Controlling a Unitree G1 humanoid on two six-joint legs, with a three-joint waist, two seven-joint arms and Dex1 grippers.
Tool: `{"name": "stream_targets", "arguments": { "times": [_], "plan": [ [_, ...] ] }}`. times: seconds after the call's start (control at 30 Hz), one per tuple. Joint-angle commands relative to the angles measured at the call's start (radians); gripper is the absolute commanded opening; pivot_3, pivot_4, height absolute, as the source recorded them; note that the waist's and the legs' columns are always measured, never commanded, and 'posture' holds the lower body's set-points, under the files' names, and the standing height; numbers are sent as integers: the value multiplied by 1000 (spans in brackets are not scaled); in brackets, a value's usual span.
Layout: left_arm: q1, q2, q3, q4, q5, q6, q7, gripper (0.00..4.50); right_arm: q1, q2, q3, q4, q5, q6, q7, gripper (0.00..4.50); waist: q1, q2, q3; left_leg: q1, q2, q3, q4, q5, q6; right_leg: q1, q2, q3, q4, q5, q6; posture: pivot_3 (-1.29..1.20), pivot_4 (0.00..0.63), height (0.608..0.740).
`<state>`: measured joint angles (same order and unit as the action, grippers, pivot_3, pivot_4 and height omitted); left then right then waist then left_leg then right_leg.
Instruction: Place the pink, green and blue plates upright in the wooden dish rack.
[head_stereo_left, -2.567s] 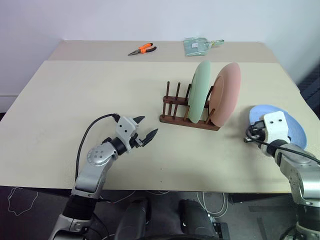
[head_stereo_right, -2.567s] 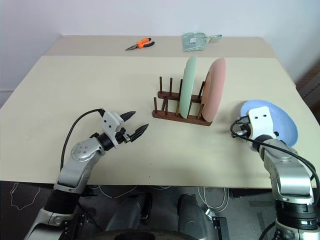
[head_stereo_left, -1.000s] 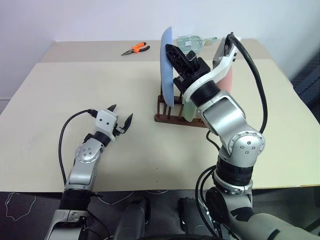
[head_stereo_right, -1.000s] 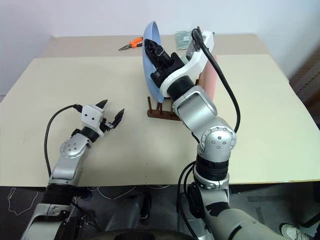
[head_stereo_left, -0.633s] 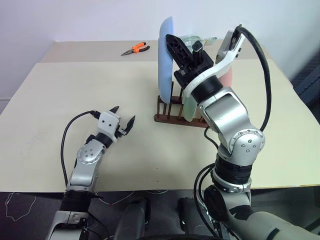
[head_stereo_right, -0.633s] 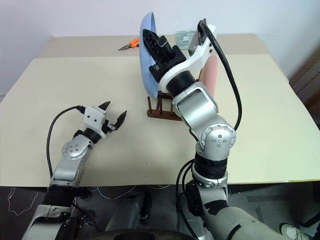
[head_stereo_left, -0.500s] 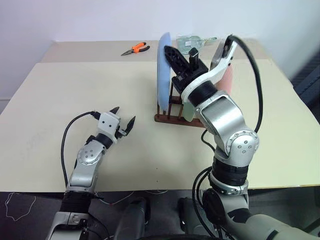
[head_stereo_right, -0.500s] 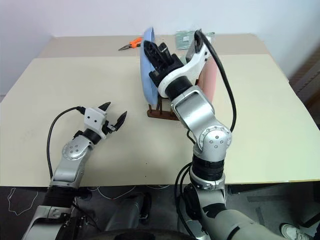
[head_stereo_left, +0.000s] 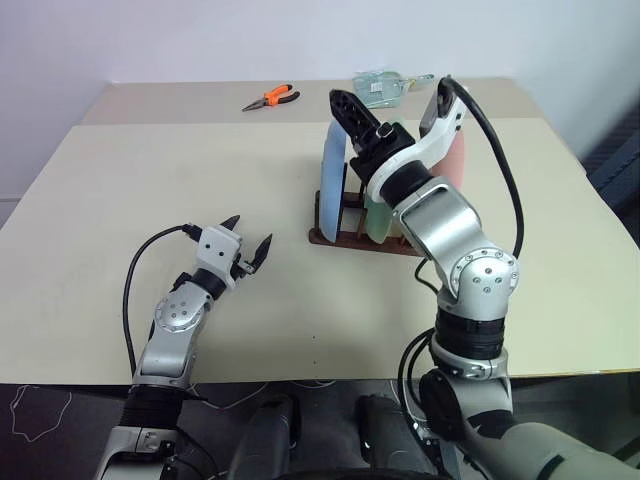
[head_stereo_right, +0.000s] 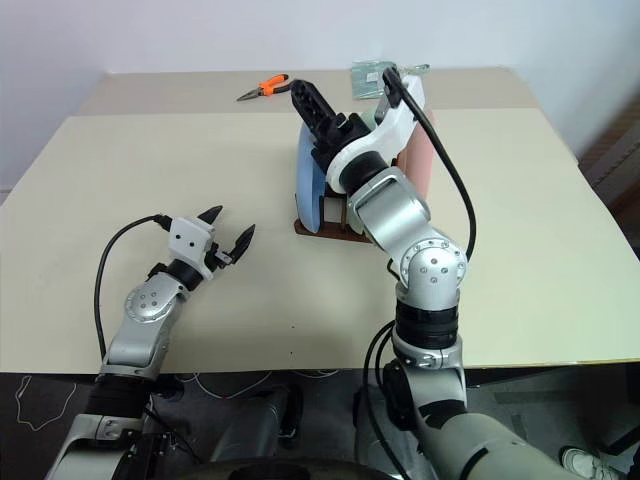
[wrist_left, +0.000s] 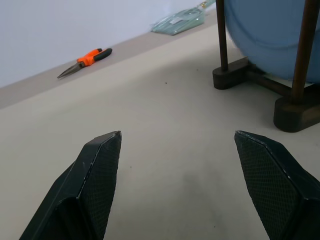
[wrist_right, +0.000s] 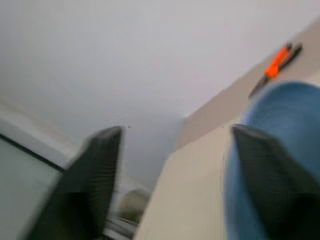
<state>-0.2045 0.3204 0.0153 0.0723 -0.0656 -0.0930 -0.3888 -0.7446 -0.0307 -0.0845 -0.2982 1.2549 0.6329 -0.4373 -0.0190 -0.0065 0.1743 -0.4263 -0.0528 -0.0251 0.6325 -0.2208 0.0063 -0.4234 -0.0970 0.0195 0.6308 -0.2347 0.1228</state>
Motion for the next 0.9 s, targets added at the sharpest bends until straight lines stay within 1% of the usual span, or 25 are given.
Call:
{"name": "stream_targets", "arguments": {
  "times": [0.03, 0.13, 0.23, 0.3, 0.37, 0.4, 0.5, 0.53, 0.6, 0.67, 0.7, 0.77, 0.8, 0.83, 0.9],
  "plan": [
    [1, 0, 4, -45, 1, -5, 5, 3698, -65, -45, 21, -15, -69, 20, 83, 3490, 0, 0, 0, 0, 0, 0, 0, 0, 0, 0, 0, 0, 0, 0, 0, 0, 150, 738],
    [6, -3, 2, -53, 3, -2, 7, 3698, -104, -119, 40, -17, -150, 44, 160, 3490, 2, 0, 0, 0, 0, 0, 0, 0, 0, 0, 0, 0, 0, 0, 0, 0, 150, 738],
    [8, -5, 2, -56, 5, 0, 10, 3698, -142, -234, 57, -50, -231, 57, 299, 3490, 3, 0, 0, 0, 0, 0, 0, 0, 0, 0, 0, 0, -1, 0, 0, 0, 150, 738],
    [14, -4, 3, -63, 6, 3, 14, 3698, -136, -340, 47, -101, -291, 32, 424, 3490, 6, 0, 0, 0, 0, 0, 0, 0, 0, 0, 0, 0, -1, 0, 0, 0, 150, 738],
    [24, -1, 7, -67, 5, 3, 15, 3698, -89, -467, 0, -156, -336, -8, 569, 3490, 11, -1, 0, -1, 0, 0, 0, 0, 0, 0, -1, -1, -2, 0, 0, 0, 150, 738],
    [29, 3, 9, -69, 8, 2, 16, 3698, -49, -525, -46, -161, -361, -35, 618, 3490, 11, -1, 0, -2, 0, 0, 0, 0, 0, 1, -1, -1, -3, 0, 0, 0, 150, 738],
    [34, 19, 26, -54, 15, -2, 25, 3698, 123, -695, -249, -50, -485, -102, 672, 3490, 21, -3, -1, -1, 0, -2, 0, -1, 1, 6, -1, -3, -9, 0, 0, 0, 150, 738],
    [33, 22, 29, -49, 17, -3, 28, 3698, 164, -725, -286, -21, -513, -118, 688, 3490, 25, -3, -1, 0, 0, -2, 0, -1, 2, 8, -1, -4, -11, 0, 0, 0, 150, 738],
    [29, 33, 38, -29, 23, -6, 37, 3698, 275, -767, -352, 46, -570, -151, 729, 3490, 29, -3, -1, 0, 0, -1, 0, -1, 2, 9, -1, -3, -15, -1, -3, 0, 150, 738],
    [25, 44, 45, -10, 23, -11, 39, 3698, 373, -785, -374, 105, -628, -171, 763, 3490, 27, -2, -1, 1, 0, -1, 0, -2, 3, 9, -2, -2, -15, -1, -3, 0, 150, 738],
    [22, 42, 42, -8, 28, -8, 44, 3698, 397, -791, -376, 132, -646, -182, 782, 3490, 26, -2, -1, 1, 1, 0, 0, -2, 3, 9, -2, -2, -14, -1, -3, 0, 150, 738],
    [22, 50, 52, 1, 25, -7, 44, 3698, 523, -800, -307, 175, -745, -238, 854, 3490, 26, -2, -1, 1, 1, 0, 0, -2, 3, 9, -2, -2, -14, -1, -3, 0, 150, 738],
    [21, 50, 52, 1, 26, -4, 45, 3698, 558, -800, -284, 198, -782, -266, 882, 3490, 25, -2, -1, 1, 1, 0, 0, -2, 3, 10, -2, -2, -14, -1, -3, 0, 150, 738],
    [26, 53, 54, -6, 24, 0, 43, 3698, 588, -787, -263, 216, -806, -278, 896, 3490, 25, -2, -1, 1, 1, 0, 0, -2, 3, 10, -2, -2, -14, -1, -3, 0, 150, 738],
    [34, 55, 51, -25, 26, 16, 45, 3698, 596, -760, -242, 258, -827, -303, 915, 3490, 23, 0, 0, 1, 1, 1, 0, -2, 3, 10, -2, -1, -14, -1, -4, 0, 150, 738]
  ]
}}
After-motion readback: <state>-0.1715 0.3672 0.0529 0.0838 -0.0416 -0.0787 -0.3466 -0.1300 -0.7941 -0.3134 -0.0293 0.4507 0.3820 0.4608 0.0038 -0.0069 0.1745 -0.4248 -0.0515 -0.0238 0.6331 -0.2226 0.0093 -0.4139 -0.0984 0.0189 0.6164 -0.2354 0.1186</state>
